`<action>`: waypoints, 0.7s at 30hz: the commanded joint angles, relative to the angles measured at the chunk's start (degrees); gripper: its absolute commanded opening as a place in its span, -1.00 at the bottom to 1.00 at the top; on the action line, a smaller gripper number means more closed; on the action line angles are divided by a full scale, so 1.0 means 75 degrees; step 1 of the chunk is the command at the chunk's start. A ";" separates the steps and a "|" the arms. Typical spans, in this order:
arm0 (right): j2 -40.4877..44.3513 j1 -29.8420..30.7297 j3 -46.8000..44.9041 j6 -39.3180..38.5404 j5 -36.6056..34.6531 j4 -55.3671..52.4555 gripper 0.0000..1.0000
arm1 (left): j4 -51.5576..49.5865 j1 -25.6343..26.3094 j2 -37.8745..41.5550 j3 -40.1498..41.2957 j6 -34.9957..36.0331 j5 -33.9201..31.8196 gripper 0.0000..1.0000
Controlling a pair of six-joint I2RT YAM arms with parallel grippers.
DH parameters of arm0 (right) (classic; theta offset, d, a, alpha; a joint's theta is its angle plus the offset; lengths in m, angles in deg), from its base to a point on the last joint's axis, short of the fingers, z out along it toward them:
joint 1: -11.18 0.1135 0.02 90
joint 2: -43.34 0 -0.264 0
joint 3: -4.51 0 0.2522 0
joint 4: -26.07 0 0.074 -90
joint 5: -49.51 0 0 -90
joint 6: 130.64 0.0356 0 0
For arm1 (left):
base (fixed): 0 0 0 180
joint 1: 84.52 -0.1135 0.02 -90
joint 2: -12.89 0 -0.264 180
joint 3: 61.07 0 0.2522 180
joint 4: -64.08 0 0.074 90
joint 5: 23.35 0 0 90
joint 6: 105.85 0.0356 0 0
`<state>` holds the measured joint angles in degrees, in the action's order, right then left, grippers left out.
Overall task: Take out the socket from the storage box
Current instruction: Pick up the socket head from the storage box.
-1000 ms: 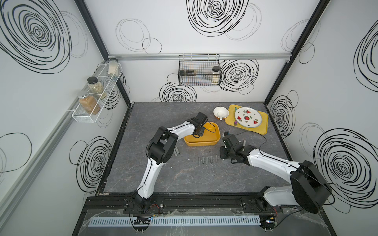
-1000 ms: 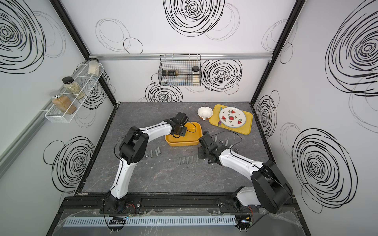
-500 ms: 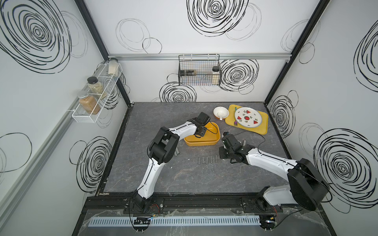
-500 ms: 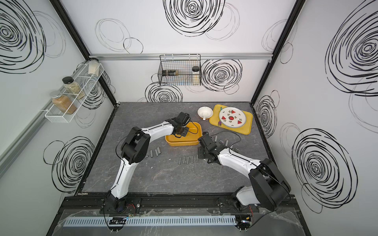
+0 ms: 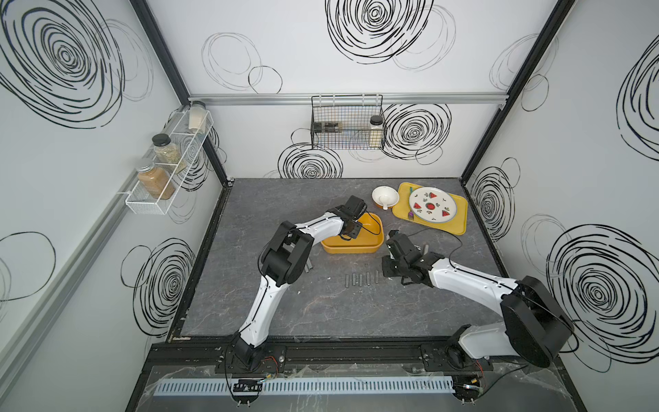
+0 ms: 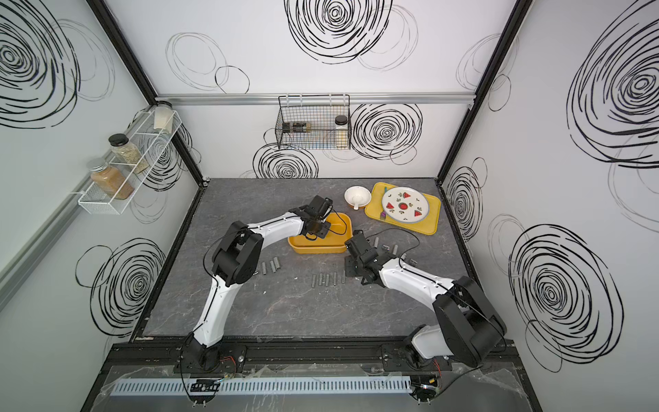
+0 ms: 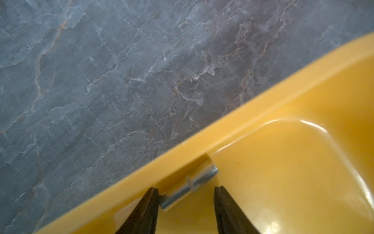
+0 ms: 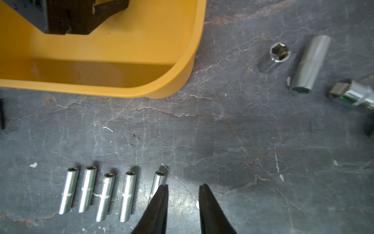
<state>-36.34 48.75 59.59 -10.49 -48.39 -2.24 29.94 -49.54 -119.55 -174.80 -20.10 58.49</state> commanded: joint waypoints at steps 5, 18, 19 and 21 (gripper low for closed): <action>-0.0075 -0.0028 0.0162 -0.0083 -0.0004 0.0000 -0.38 | -0.0239 0.0199 0.0492 0.0926 -0.0167 0.0484 -0.02; -0.0106 -0.0028 0.0184 -0.0106 -0.0118 -0.0064 -0.38 | -0.0259 0.0059 -0.0327 -0.0011 -0.0193 0.0466 0.02; -0.0112 -0.0028 0.0186 -0.0106 -0.0116 -0.0064 -0.38 | -0.0262 0.0076 -0.0378 -0.0035 -0.0185 0.0538 0.00; -0.0140 -0.0028 0.0202 -0.0106 -0.0095 -0.0053 -0.38 | -0.0207 0.0105 -0.0423 -0.0007 -0.0171 0.0641 -0.07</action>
<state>-36.39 48.75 59.61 -10.66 -48.41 -2.26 30.79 -48.69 -119.79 -174.91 -21.55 61.79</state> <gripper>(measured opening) 0.309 0.472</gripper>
